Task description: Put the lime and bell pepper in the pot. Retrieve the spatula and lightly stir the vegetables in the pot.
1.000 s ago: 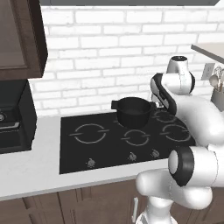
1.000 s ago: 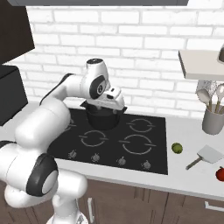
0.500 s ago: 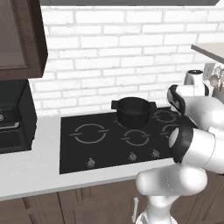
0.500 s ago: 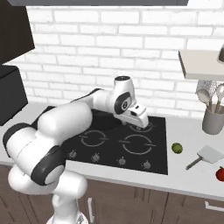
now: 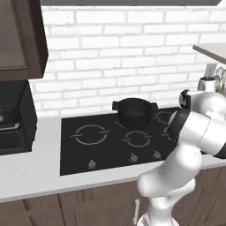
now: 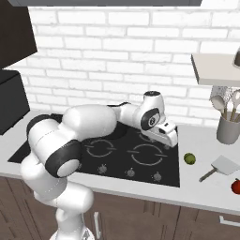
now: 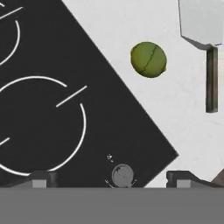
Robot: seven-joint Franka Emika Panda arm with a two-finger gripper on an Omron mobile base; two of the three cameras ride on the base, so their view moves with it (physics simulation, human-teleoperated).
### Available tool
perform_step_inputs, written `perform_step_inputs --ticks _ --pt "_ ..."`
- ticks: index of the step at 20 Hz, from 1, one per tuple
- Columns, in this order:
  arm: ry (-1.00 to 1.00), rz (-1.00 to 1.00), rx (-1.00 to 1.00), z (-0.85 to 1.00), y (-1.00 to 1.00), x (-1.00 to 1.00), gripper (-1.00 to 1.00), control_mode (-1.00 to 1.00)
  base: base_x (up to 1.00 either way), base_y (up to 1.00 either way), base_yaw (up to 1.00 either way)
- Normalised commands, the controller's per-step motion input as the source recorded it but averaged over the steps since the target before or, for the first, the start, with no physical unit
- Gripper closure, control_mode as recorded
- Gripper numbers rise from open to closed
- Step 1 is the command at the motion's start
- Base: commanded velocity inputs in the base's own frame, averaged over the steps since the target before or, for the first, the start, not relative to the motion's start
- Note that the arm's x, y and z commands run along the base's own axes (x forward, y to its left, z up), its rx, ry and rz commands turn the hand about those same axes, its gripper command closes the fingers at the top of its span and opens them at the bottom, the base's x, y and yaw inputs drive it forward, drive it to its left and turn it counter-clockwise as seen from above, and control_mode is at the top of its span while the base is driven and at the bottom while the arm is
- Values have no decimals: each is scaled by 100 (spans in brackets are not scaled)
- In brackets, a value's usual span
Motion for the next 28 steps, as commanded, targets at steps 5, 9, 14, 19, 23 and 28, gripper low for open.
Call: perform_step_inputs --ticks 5,9,14,19,23,28 --pt "0 0 0 -15 -37 2 -100 -100 0 0 0" --pt "0 0 0 -37 -49 11 -100 -100 0 0 0" --pt "2 0 0 -20 -37 4 -100 -100 0 0 0" --pt "5 0 0 -8 -29 5 -100 -100 0 0 0" --pt "4 0 0 -12 -19 9 -100 -100 0 0 0" --pt "4 0 0 -10 -13 8 -100 -100 0 0 0"
